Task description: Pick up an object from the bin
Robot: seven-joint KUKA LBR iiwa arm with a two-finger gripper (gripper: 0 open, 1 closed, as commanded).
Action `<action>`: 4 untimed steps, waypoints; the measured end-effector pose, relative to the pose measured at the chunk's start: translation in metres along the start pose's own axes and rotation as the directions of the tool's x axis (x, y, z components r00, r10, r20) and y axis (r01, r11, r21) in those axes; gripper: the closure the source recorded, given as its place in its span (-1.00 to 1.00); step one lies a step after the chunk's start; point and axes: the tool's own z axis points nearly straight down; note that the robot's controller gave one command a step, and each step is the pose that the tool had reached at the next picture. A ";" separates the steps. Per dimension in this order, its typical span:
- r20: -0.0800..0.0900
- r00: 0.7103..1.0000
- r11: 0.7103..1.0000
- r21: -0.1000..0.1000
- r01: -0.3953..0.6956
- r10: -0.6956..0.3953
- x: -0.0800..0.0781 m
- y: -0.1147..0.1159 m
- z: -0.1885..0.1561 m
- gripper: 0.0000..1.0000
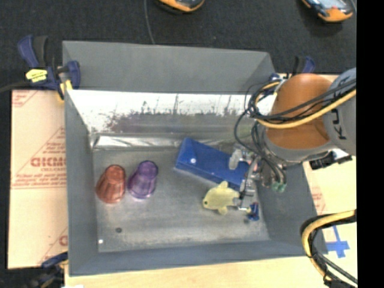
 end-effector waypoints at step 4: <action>-0.008 0.997 0.997 -0.001 -0.079 0.079 0.006 0.022 0.100 -1.00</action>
Offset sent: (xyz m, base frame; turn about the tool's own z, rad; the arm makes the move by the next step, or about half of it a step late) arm -0.0194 0.0042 -0.0824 -0.1324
